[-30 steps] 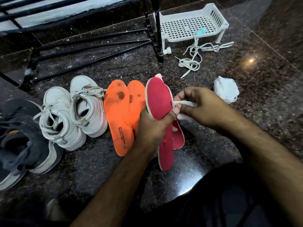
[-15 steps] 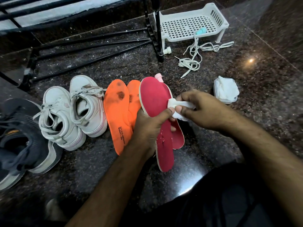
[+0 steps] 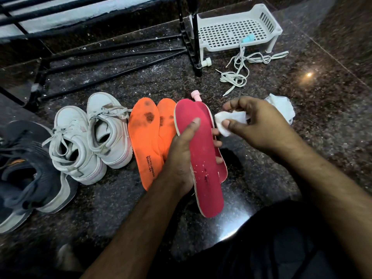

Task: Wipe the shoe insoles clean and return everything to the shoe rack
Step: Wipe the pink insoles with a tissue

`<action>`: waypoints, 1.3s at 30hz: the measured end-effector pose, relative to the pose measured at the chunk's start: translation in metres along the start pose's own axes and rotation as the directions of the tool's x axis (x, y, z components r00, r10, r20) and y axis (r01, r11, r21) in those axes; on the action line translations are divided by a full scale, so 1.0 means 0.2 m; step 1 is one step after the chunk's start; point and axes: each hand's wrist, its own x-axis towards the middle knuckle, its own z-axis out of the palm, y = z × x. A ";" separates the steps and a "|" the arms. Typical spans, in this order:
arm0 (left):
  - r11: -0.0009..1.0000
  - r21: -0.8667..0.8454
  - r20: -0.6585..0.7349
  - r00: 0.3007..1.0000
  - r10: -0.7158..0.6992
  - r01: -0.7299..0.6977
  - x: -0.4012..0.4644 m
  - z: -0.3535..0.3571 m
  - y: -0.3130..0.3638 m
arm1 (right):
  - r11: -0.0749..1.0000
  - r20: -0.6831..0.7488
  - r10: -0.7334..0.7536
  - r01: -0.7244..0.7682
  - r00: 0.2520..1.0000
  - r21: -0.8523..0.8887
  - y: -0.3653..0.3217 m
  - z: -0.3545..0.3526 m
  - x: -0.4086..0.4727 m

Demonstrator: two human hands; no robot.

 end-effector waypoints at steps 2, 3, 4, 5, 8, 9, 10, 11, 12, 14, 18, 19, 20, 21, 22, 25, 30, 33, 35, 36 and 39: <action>0.996 -0.066 0.060 0.997 -0.057 0.061 0.00 -0.01 0.01 | 0.999 -0.046 -0.031 0.031 0.998 -0.016 -0.01 -0.01 0.00; 0.993 -0.086 0.076 0.994 -0.072 0.079 0.00 -0.01 0.01 | 0.999 -0.061 -0.049 0.048 0.997 -0.009 -0.03 -0.01 -0.01; 0.991 -0.096 0.093 0.992 -0.088 0.097 0.00 -0.01 0.00 | 0.998 -0.080 -0.069 0.068 0.994 -0.013 -0.04 -0.01 -0.02; 0.988 -0.096 0.114 0.988 -0.105 0.117 0.00 -0.01 -0.01 | 0.996 -0.101 -0.093 0.091 0.991 -0.024 -0.06 0.00 -0.02; 0.985 -0.037 0.178 0.971 -0.160 0.169 0.00 0.00 -0.04 | 0.968 -0.128 -0.216 0.195 0.968 -0.158 -0.10 0.03 -0.04; 0.983 0.008 0.189 0.965 -0.182 0.184 0.00 0.00 -0.06 | 0.942 -0.120 -0.267 0.232 0.956 -0.242 -0.10 0.04 -0.04; 0.979 0.057 0.200 0.958 -0.206 0.198 0.00 -0.01 -0.07 | 0.914 -0.111 -0.305 0.258 0.946 -0.313 -0.11 0.05 -0.03; 0.973 0.098 0.208 0.951 -0.228 0.211 0.01 -0.01 -0.08 | 0.893 -0.108 -0.328 0.271 0.938 -0.359 -0.11 0.06 -0.02; 0.968 0.117 0.217 0.945 -0.243 0.222 0.01 -0.01 -0.09 | 0.880 -0.112 -0.342 0.276 0.933 -0.387 -0.12 0.06 -0.01; 0.969 0.083 0.225 0.943 -0.244 0.231 0.00 -0.01 -0.08 | 0.852 -0.106 -0.364 0.285 0.925 -0.440 -0.13 0.08 0.00; 0.989 0.132 0.027 0.997 -0.067 0.063 -0.02 0.00 -0.06 | 0.811 0.046 -0.324 0.303 0.945 -0.500 -0.14 0.15 -0.02; 0.981 0.191 -0.024 1.000 -0.015 0.020 -0.01 -0.02 -0.07 | 0.808 0.085 -0.309 0.309 0.947 -0.501 -0.15 0.17 -0.03; 0.974 0.225 -0.050 0.999 0.006 0.005 -0.01 -0.03 -0.07 | 0.805 0.107 -0.300 0.312 0.948 -0.504 -0.15 0.18 -0.03; 0.968 0.252 -0.059 0.998 0.008 0.007 0.00 -0.05 -0.08 | 0.804 0.109 -0.298 0.311 0.948 -0.506 -0.16 0.18 -0.03; 0.961 0.278 -0.058 0.998 0.003 0.013 0.00 -0.05 -0.07 | 0.806 0.095 -0.295 0.301 0.951 -0.510 -0.17 0.18 -0.03; 0.947 0.322 -0.028 1.000 0.000 0.009 -0.02 -0.04 -0.07 | 0.783 0.103 -0.283 0.292 0.953 -0.549 -0.21 0.18 -0.05; 0.921 0.388 -0.123 0.989 0.083 -0.030 0.00 -0.06 -0.08 | 0.764 0.235 -0.252 0.342 0.939 -0.548 -0.26 0.26 -0.10; 0.927 0.374 -0.145 0.988 0.055 0.003 -0.03 -0.05 -0.08 | 0.784 0.239 -0.227 0.323 0.944 -0.530 -0.26 0.26 -0.12; 0.929 0.369 -0.162 0.985 0.051 0.013 -0.03 -0.05 -0.09 | 0.800 0.245 -0.203 0.305 0.948 -0.516 -0.26 0.26 -0.15; 0.922 0.386 -0.170 0.983 0.066 0.005 -0.03 -0.05 -0.10 | 0.814 0.234 -0.197 0.292 0.952 -0.503 -0.27 0.26 -0.17; 0.909 0.415 -0.203 0.972 0.116 -0.022 -0.01 -0.07 -0.11 | 0.865 0.176 -0.143 0.209 0.974 -0.456 -0.27 0.28 -0.21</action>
